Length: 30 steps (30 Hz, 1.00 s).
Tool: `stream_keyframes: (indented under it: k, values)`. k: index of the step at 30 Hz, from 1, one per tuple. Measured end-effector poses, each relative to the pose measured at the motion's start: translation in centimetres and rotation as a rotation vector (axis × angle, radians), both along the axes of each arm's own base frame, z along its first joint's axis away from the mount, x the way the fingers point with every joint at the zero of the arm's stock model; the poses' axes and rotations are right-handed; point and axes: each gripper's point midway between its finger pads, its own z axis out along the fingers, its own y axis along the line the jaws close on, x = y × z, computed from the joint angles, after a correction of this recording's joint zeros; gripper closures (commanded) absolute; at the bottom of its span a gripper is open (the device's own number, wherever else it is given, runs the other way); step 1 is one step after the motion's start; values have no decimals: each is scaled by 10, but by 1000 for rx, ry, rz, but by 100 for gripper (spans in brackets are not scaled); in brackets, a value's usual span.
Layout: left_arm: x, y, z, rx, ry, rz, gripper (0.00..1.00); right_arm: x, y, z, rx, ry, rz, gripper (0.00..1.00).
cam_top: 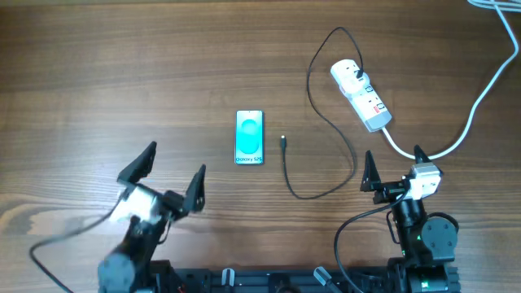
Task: Plug charger to phone and switch on socket
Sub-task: 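Move the left gripper forward over the Galaxy S25 phone, then lower the left gripper and grasp the phone's top edge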
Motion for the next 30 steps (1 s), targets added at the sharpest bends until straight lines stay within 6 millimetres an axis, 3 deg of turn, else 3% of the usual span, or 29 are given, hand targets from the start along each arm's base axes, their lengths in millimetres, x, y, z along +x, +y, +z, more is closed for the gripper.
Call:
stream_keyframes:
  k: [1,3,5,7,9,10,12,14,17,19,21,24,25,30]
  values:
    - [-13,-3,22,-9,-99,-25,0,0,0,0,0,0,0,0]
    - [-60,0,81,-51,-397,-35,0,0,0,0,0,0,0,0]
    - [-71,10,108,-127,-436,-14,0,0,0,0,0,0,0,0]
    - [-70,15,141,-167,-365,-2,0,0,0,0,0,2,0,0]
    - [-57,18,182,-189,-192,25,0,0,0,-1,0,3,-1,0]
    - [-37,19,200,-193,-3,46,0,0,0,-1,0,3,-3,0]
    - [0,17,204,-150,402,72,0,0,-1,-1,0,4,-3,0]
    - [32,5,211,-106,687,18,0,0,-1,-1,0,5,-3,0]
    - [86,-12,195,-100,982,-96,1,0,-1,-1,0,5,-3,0]
    - [111,-23,164,-119,1173,-100,0,0,-1,-1,0,4,-3,0]
    - [125,-41,125,-77,1340,-49,0,0,-1,-1,0,4,-3,0]
    - [136,-67,32,80,1653,146,0,0,-1,-1,0,4,-3,0]
    - [142,-72,10,125,1704,196,0,0,-1,-1,0,4,-3,0]
    - [159,-97,-67,286,1855,295,0,0,-1,-1,0,4,-3,0]
